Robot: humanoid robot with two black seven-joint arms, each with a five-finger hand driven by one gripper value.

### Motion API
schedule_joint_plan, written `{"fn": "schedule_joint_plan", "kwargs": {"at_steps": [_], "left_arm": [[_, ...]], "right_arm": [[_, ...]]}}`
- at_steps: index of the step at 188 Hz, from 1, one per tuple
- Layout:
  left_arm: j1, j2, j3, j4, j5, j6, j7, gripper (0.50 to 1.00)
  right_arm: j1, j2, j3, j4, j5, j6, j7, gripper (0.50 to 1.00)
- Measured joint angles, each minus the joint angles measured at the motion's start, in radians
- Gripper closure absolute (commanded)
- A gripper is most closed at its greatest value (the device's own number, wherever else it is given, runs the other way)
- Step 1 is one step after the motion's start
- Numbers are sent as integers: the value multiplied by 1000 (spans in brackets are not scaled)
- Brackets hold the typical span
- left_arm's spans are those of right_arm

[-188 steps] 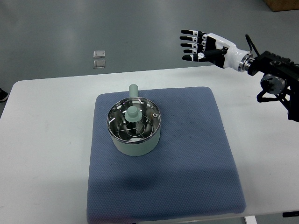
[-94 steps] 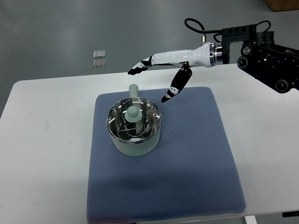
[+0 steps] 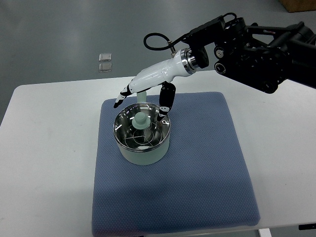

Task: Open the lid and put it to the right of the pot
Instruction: 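Close the right hand fingers around the green lid knob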

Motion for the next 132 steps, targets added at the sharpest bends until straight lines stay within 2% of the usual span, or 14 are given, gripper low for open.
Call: {"fn": "schedule_joint_plan", "kwargs": {"at_steps": [64, 81, 132], "left_arm": [[0, 0, 0, -1, 0, 0, 0, 500], [0, 0, 0, -2, 0, 0, 0, 500], [0, 0, 0, -5, 0, -1, 0, 500]], "right_arm": [[9, 52, -84, -44, -47, -47, -4, 585], [6, 53, -97, -49, -49, -55, -5, 632], [0, 53, -104, -52, -50, -57, -8, 687]]}}
